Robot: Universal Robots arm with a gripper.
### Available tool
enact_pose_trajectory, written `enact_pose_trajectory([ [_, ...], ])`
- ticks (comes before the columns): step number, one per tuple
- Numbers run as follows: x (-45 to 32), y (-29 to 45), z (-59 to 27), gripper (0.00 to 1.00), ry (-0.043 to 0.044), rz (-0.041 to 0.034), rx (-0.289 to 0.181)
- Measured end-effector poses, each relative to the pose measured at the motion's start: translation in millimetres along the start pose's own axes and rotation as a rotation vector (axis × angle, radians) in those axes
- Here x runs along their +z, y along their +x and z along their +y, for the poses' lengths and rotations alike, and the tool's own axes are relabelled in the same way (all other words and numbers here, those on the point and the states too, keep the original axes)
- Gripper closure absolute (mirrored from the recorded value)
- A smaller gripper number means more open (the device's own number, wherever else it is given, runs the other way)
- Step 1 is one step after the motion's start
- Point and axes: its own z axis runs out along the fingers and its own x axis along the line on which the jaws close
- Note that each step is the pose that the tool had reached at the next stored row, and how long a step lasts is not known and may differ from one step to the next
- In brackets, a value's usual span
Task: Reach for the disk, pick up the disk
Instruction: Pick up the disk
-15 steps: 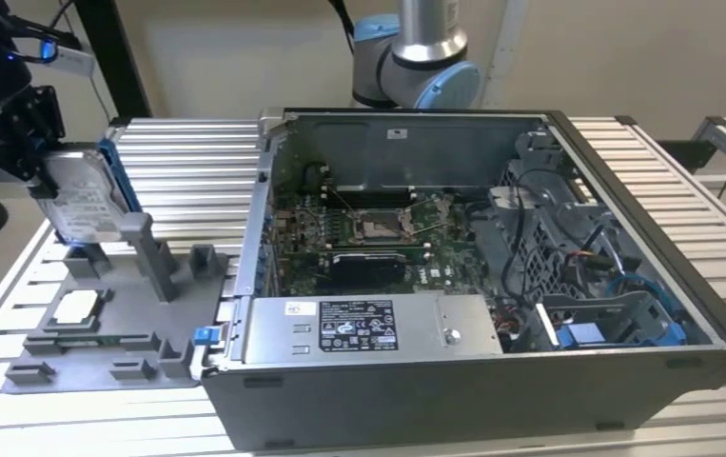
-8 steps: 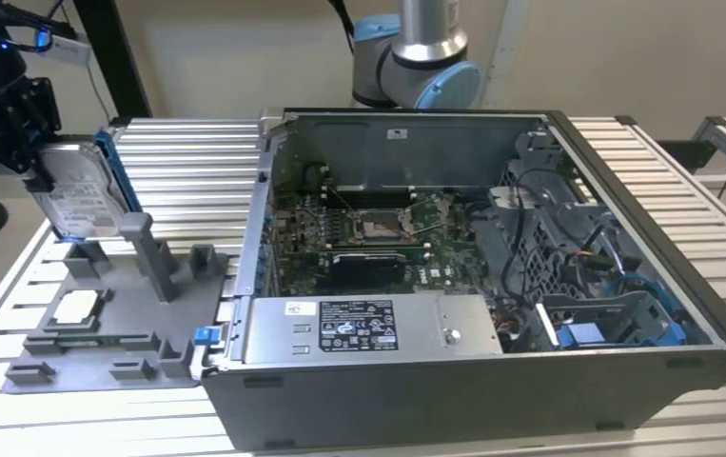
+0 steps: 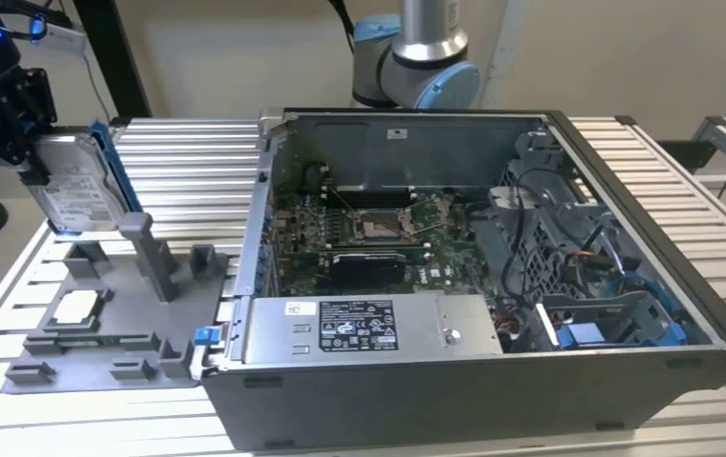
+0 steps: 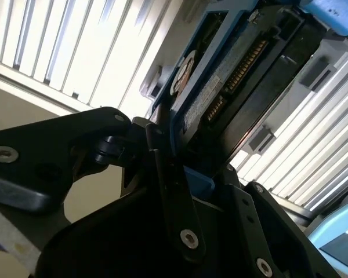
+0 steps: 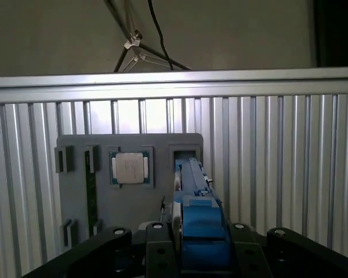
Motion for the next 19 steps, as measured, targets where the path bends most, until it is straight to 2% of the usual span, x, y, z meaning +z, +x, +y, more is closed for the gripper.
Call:
enact_pose_trajectory([
  [19, -23.2, -0.5, -0.4, 1.0, 0.0001, 0.0, 0.0],
])
